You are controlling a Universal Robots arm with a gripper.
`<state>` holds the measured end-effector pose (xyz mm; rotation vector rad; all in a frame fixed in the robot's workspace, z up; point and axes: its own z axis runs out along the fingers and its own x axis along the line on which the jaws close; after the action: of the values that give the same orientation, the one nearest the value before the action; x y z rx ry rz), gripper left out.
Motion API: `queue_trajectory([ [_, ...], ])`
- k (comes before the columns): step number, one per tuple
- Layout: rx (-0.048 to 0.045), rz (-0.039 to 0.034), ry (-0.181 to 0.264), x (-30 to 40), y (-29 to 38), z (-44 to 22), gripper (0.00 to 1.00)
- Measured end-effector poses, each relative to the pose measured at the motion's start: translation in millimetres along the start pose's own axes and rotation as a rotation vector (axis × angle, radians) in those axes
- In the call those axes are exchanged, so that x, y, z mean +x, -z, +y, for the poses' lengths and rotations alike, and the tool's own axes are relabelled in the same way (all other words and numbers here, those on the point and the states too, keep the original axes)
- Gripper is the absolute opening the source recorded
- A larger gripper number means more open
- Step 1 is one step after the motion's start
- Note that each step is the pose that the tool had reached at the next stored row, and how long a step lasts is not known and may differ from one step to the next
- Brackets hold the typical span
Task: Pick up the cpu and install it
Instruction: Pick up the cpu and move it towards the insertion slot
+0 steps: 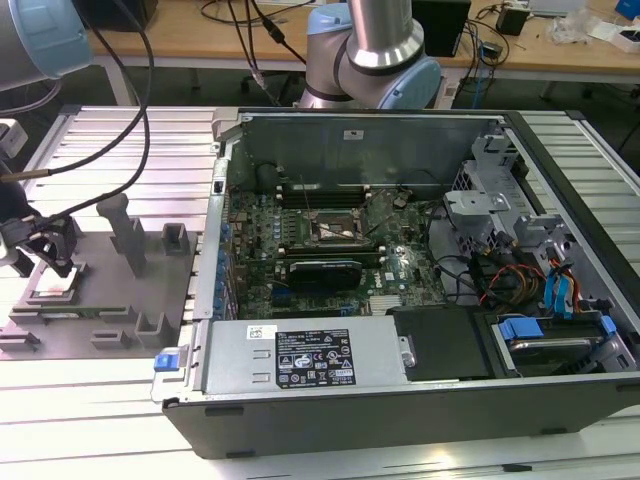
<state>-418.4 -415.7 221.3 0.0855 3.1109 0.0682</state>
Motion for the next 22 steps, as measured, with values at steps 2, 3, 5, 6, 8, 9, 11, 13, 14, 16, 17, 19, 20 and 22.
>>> queue_trajectory([
  [2, 0.0000, 0.0000, 0.000, 0.0, 0.0, 0.0, 0.55],
  [3, 0.0000, 0.0000, 0.000, 0.0, -0.1, 0.0, 0.55],
  [5, -0.0001, -0.0001, 0.000, 0.0, -0.3, 0.0, 0.55],
  [6, -0.0001, -0.0001, 0.000, 0.0, -0.6, 0.0, 0.55],
  [8, -0.0001, 0.0000, 0.000, 0.0, -1.4, -0.1, 0.55],
  [9, 0.0000, 0.0001, 0.000, 0.0, -1.7, -0.1, 0.55],
  [11, 0.0001, 0.0002, 0.000, 0.1, -1.8, -0.1, 0.55],
  [13, -0.0001, -0.0001, 0.000, 0.0, -2.3, -0.1, 0.55],
  [14, -0.0003, -0.0004, 0.000, 0.0, -2.9, -0.1, 0.55],
  [16, -0.0002, -0.0001, 0.000, 0.1, -6.5, -0.3, 0.55],
  [17, -0.0001, 0.0000, 0.000, 0.2, -9.1, -0.4, 0.55],
  [19, -0.0005, 0.0000, 0.000, 0.3, -12.3, -0.3, 0.55],
  [20, -0.0005, 0.0000, 0.000, 0.5, -15.7, 0.2, 0.55],
  [22, -0.0010, 0.0003, 0.005, 0.6, -18.4, 1.5, 0.55],
])
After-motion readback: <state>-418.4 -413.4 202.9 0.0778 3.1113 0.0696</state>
